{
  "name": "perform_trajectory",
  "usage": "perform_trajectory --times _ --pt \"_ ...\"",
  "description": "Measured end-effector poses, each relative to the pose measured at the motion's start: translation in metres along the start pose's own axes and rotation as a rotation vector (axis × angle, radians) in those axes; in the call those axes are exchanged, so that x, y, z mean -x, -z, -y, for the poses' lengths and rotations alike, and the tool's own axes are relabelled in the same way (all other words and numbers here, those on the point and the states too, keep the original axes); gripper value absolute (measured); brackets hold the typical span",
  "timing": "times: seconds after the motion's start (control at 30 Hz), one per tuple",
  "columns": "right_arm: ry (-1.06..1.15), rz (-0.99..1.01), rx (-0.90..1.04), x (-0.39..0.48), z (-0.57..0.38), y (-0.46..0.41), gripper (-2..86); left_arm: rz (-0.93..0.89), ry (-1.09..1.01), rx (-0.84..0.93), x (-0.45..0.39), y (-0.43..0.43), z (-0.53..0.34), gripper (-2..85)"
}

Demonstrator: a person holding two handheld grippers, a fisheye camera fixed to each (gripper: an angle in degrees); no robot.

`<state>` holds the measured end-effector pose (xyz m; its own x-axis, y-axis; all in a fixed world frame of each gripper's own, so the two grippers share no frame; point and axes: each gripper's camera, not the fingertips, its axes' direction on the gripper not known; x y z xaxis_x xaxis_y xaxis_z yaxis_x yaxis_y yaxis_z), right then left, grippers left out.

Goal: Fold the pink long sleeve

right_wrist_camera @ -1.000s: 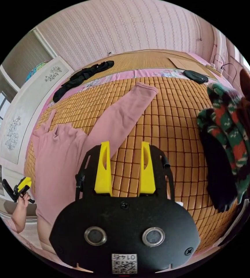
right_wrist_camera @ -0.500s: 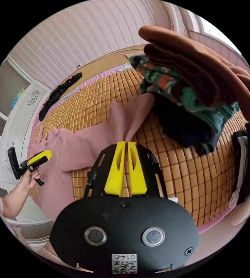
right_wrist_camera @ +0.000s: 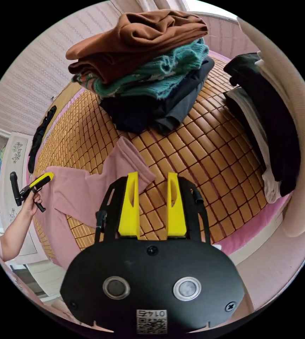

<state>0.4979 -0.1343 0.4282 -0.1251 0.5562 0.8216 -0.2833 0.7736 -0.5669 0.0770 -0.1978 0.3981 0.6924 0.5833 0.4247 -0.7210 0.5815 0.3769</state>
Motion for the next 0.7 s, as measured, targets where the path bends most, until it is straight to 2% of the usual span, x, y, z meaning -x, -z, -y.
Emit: perform_trajectory --times 0.03,0.2,0.3,0.37,0.43,0.5,0.6,0.7 --pt "0.006 0.014 0.01 0.001 0.002 -0.001 4.4 0.004 0.023 0.045 0.002 -0.01 0.002 8.0" --pt "-0.037 -0.125 -0.04 -0.011 -0.017 0.033 2.8 0.032 0.048 0.001 -0.005 -0.009 0.002 7.9" --pt "-0.103 -0.089 0.05 -0.032 -0.027 0.036 4.8 0.022 0.037 -0.018 -0.009 -0.007 0.004 7.9" --pt "-0.08 -0.157 0.112 -0.03 -0.026 0.031 5.8 0.019 0.044 -0.018 -0.009 -0.003 0.007 7.9" --pt "-0.055 -0.245 0.055 -0.019 -0.016 0.035 6.4 0.007 0.058 -0.014 -0.006 0.0 0.009 7.7" --pt "-0.043 -0.203 -0.011 -0.01 -0.005 0.036 6.5 0.0 0.068 -0.014 -0.005 0.005 0.01 7.3" --pt "0.003 -0.189 0.019 0.007 0.016 0.012 6.6 0.043 0.075 -0.052 -0.006 0.016 0.009 5.4" --pt "0.033 -0.312 0.013 0.02 0.025 -0.006 3.4 0.065 0.107 -0.041 -0.003 0.019 0.013 4.3"
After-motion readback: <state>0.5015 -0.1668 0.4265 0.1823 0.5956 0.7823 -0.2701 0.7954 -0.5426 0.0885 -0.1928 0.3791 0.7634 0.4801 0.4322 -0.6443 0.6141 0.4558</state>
